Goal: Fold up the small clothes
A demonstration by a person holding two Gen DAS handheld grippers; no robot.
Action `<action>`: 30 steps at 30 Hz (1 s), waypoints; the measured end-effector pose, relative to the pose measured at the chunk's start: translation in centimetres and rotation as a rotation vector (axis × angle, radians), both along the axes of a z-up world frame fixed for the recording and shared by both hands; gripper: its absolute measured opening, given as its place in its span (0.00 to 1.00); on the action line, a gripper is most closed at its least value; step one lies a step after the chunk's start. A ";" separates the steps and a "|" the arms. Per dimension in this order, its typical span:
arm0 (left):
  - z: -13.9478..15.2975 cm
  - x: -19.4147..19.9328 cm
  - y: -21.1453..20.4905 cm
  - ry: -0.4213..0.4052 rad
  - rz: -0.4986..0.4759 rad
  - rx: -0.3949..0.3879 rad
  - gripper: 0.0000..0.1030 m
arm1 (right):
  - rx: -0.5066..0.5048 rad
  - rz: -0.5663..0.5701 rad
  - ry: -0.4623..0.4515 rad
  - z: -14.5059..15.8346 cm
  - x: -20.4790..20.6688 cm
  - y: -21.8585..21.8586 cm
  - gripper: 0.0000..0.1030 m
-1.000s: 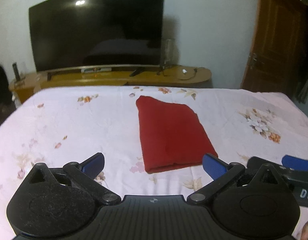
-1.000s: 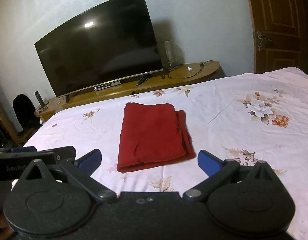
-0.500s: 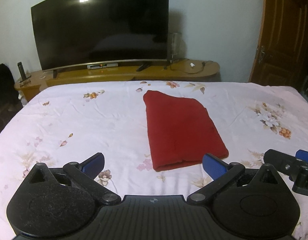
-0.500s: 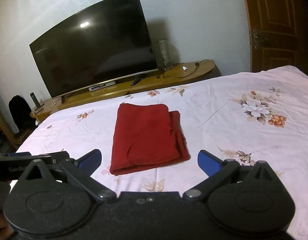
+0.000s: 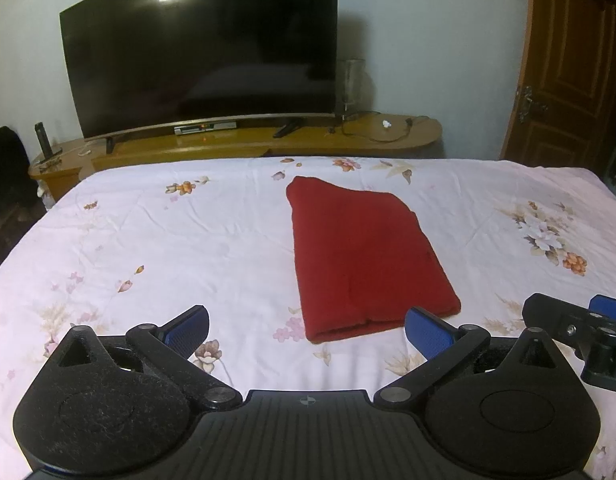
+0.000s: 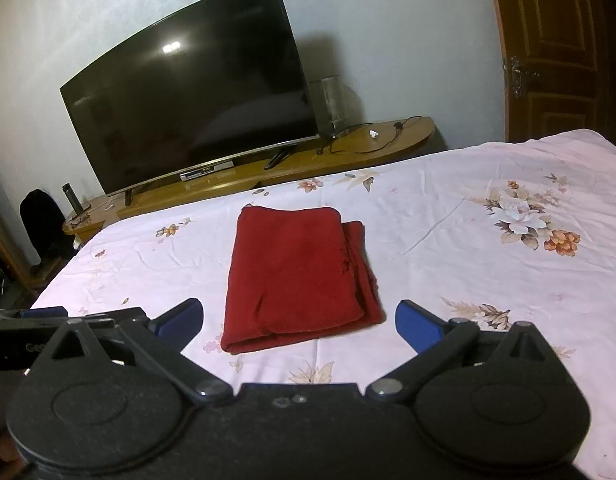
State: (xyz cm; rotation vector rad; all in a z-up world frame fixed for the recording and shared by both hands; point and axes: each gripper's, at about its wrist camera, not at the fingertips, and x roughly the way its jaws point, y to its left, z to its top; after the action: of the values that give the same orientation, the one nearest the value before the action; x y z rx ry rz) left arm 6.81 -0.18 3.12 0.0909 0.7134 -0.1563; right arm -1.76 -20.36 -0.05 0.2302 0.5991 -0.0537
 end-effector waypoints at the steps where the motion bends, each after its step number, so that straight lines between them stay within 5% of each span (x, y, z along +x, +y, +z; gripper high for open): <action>1: 0.0 0.0 -0.1 -0.001 -0.001 0.003 1.00 | 0.000 0.002 0.000 0.0 0.0 0.0 0.99; 30: -0.7 2.0 -1.1 0.019 -0.004 0.004 1.00 | -0.001 0.012 0.019 -0.3 1.9 -0.1 0.99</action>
State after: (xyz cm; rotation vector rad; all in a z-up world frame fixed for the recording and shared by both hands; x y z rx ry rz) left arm 8.81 -1.30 2.38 0.0948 0.7328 -0.1593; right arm 0.12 -20.42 -0.39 0.2248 0.6196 -0.0447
